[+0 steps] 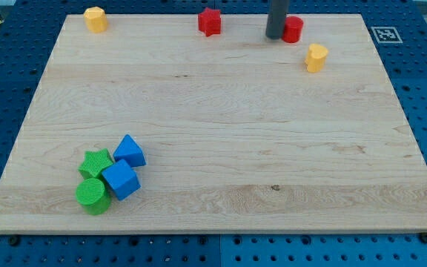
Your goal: Move the red circle top right side corner of the board
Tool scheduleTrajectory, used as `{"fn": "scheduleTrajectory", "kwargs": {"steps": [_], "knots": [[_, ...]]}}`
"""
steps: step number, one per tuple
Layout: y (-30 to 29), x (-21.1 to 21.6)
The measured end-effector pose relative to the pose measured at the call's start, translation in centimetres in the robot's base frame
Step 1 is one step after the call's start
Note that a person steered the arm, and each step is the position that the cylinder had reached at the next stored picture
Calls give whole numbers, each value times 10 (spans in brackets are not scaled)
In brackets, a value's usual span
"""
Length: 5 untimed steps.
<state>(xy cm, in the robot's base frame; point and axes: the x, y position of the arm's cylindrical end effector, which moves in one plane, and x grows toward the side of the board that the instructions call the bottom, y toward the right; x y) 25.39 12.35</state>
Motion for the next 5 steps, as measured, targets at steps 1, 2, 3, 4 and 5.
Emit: {"fn": "scheduleTrajectory", "kwargs": {"steps": [1, 2, 3, 4, 5], "knots": [[29, -6], [61, -10], [89, -14], [84, -9], [22, 24]]}}
